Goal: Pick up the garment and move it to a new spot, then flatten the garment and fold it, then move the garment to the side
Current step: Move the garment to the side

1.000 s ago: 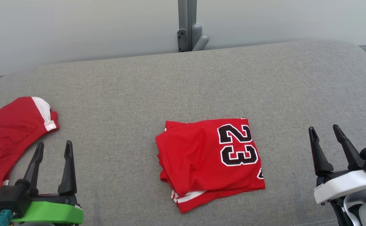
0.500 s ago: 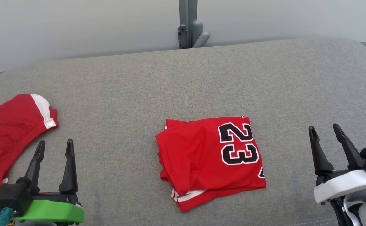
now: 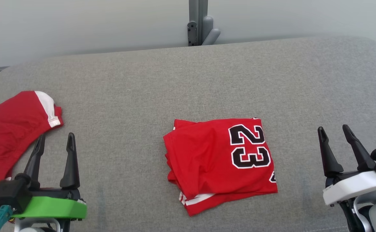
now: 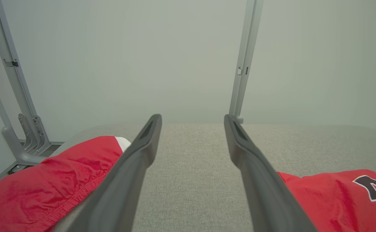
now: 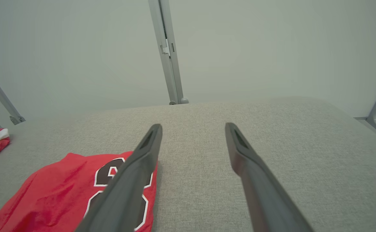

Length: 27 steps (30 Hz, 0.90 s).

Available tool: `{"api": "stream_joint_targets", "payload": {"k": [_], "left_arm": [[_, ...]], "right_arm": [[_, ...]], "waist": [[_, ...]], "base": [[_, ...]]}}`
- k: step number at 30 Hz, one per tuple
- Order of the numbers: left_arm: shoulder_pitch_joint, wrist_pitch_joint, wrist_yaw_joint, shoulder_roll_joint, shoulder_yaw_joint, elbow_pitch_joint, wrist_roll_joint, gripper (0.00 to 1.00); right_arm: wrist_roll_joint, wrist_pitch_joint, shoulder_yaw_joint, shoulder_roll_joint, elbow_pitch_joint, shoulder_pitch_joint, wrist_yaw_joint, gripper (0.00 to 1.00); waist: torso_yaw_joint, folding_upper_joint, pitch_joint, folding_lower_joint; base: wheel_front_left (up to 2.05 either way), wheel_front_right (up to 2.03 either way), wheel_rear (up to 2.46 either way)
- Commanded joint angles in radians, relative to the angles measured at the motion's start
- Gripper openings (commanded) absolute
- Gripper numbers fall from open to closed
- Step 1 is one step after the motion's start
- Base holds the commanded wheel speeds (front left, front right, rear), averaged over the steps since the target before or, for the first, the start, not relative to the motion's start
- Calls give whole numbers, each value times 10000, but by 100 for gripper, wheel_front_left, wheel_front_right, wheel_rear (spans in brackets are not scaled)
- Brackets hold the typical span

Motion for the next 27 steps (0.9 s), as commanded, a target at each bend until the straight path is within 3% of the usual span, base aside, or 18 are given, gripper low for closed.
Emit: {"api": "stream_joint_targets", "payload": {"k": [1,12,21,22,23,24,27], "left_arm": [[-288,-48,-40,-14,0,-63,-31,100],[-2074,-217,-522,-713,-220,144,214,100],[-2753,-253,-910,-1310,144,158,752,100],[-2779,-254,-969,-1371,213,154,823,100],[-2818,-254,-1010,-1427,279,143,891,100],[-2847,-255,-1068,-1463,351,142,952,100],[-2828,-256,-1197,-1603,557,133,1144,100]], "right_arm": [[117,-36,29,-94,116,-231,0,100],[833,-80,1342,-802,2116,-1315,-2,100],[1731,134,2803,-1340,4006,-2065,-2,100],[1825,144,2919,-1420,4130,-2124,-2,48],[1915,84,2984,-1475,4264,-2177,-2,18],[1984,63,3059,-1517,4368,-2221,-5,0],[2047,-176,3134,-1751,4592,-2373,-17,0]], "waist": [[211,-1,246,0],[1604,-1,1516,0],[2286,-1,1988,0],[2330,-1,2009,0],[2376,-1,2038,0],[2403,-1,2055,0],[2440,-1,2083,0]], "base": [[0,0,0],[0,0,0],[0,0,0],[0,0,0],[0,0,0],[0,0,0],[0,0,0]]}}
